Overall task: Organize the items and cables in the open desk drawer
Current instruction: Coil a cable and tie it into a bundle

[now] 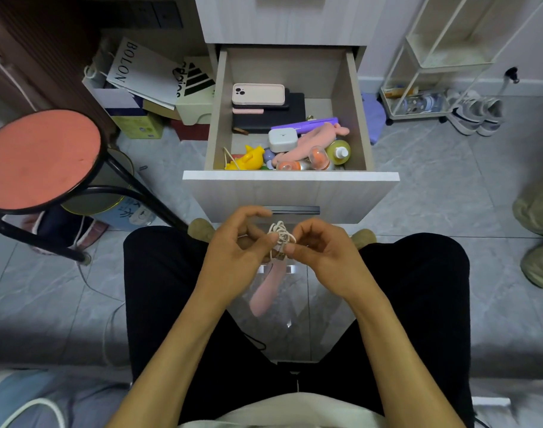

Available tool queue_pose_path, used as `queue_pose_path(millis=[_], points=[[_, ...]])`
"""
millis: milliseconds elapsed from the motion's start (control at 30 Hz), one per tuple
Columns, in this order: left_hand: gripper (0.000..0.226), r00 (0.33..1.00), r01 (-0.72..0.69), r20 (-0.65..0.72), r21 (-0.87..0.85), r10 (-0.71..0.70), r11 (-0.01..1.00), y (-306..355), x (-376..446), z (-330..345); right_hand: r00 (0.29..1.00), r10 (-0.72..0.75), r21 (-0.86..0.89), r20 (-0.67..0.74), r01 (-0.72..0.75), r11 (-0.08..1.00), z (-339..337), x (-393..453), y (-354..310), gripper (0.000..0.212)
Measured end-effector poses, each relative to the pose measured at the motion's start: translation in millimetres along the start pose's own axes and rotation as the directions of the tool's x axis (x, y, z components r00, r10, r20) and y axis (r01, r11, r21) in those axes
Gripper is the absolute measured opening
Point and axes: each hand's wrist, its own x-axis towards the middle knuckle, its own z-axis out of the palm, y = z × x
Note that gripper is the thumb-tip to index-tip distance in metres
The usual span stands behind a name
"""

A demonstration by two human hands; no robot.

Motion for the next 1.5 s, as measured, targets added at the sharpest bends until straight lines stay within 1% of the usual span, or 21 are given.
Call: queue_pose_path(millis=[33, 100, 167, 200, 267, 300, 400, 500, 567, 633, 700, 767, 833, 933, 1000, 1067, 1167, 1233, 1333, 1433, 1500], points=[[0.028, 0.999, -0.036, 0.032, 0.055, 0.034, 0.998, 0, 1, -3, 1.0, -0.005, 0.027, -0.016, 0.005, 1.0, 1, 0, 1, 0.007], [0.028, 0.994, -0.089, 0.08, 0.186, 0.075, 0.978, -1, 3, -9, 0.997, -0.034, -0.004, -0.074, 0.034, 0.999, 4, 1, 2, 0.006], [0.022, 0.991, -0.083, 0.124, 0.262, 0.052, 0.961, 1, 4, -11, 0.987, -0.077, -0.086, -0.143, 0.065, 0.994, 8, 1, 4, 0.008], [0.017, 0.99, -0.06, 0.142, 0.257, 0.024, 0.965, 5, 6, -12, 0.982, -0.097, -0.115, -0.165, 0.078, 0.99, 9, 1, 4, 0.01], [0.01, 0.987, -0.043, 0.161, 0.28, -0.002, 0.959, 15, 13, -14, 0.978, -0.134, -0.165, -0.159, 0.107, 0.98, 8, 4, 2, 0.01], [0.008, 0.984, -0.06, 0.179, 0.331, 0.0, 0.942, 19, 19, -16, 0.979, -0.148, -0.184, -0.141, 0.121, 0.976, 6, 5, 1, 0.01], [0.007, 0.962, -0.142, 0.273, 0.494, 0.002, 0.858, 29, 33, -20, 0.983, -0.155, -0.181, -0.094, 0.136, 0.974, -1, 8, -4, 0.012], [0.006, 0.946, -0.3, 0.293, 0.622, 0.14, 0.723, 31, 37, -14, 0.99, -0.115, -0.113, -0.08, 0.106, 0.988, -3, 11, -7, 0.013], [0.005, 0.938, -0.346, 0.263, 0.654, 0.226, 0.673, 31, 36, -9, 0.996, -0.064, -0.024, -0.055, 0.063, 0.998, -5, 12, -8, 0.014], [0.007, 0.935, -0.355, 0.232, 0.663, 0.27, 0.659, 26, 36, -7, 1.0, -0.024, -0.007, 0.003, 0.024, 1.0, -9, 11, -8, 0.012], [0.007, 0.94, -0.34, 0.236, 0.622, 0.245, 0.705, 22, 39, -11, 0.999, -0.012, -0.016, 0.037, 0.012, 1.0, -11, 8, -6, 0.008], [0.005, 0.936, -0.332, 0.3, 0.578, 0.184, 0.746, 22, 40, -14, 1.0, -0.029, 0.007, 0.002, 0.029, 1.0, -13, 7, -4, 0.006], [0.016, 0.926, -0.33, 0.351, 0.582, 0.136, 0.743, 22, 40, -14, 0.998, -0.043, -0.002, -0.045, 0.043, 0.999, -15, 7, -1, 0.006], [0.023, 0.921, -0.369, 0.351, 0.641, 0.171, 0.673, 23, 41, -12, 0.998, -0.052, -0.1, -0.028, 0.049, 0.994, -15, 10, -2, 0.005], [0.022, 0.895, -0.435, 0.394, 0.671, 0.208, 0.6, 25, 42, -11, 0.997, -0.073, -0.161, -0.015, 0.07, 0.984, -16, 13, -5, 0.009], [0.02, 0.88, -0.463, 0.437, 0.705, 0.185, 0.537, 29, 43, -9, 0.995, -0.091, -0.195, -0.034, 0.083, 0.977, -18, 15, -7, 0.014], [0.017, 0.879, -0.472, 0.446, 0.754, 0.171, 0.457, 32, 45, -6, 0.993, -0.109, -0.214, -0.054, 0.095, 0.972, -19, 17, -9, 0.019], [0.017, 0.872, -0.486, 0.449, 0.744, 0.195, 0.459, 29, 45, -3, 0.994, -0.094, -0.159, -0.063, 0.083, 0.984, -20, 17, -8, 0.017], [0.013, 0.862, -0.504, 0.444, 0.703, 0.244, 0.501, 21, 41, -1, 0.997, -0.062, -0.07, -0.038, 0.06, 0.996, -24, 17, -10, 0.011], [0.008, 0.877, -0.481, 0.357, 0.662, 0.322, 0.575, 12, 36, -4, 0.999, -0.04, -0.038, 0.014, 0.041, 0.998, -28, 15, -13, 0.011], [0.006, 0.899, -0.437, 0.281, 0.617, 0.336, 0.655, 7, 31, -3, 0.999, -0.04, -0.022, 0.036, 0.041, 0.999, -30, 13, -13, 0.014]])
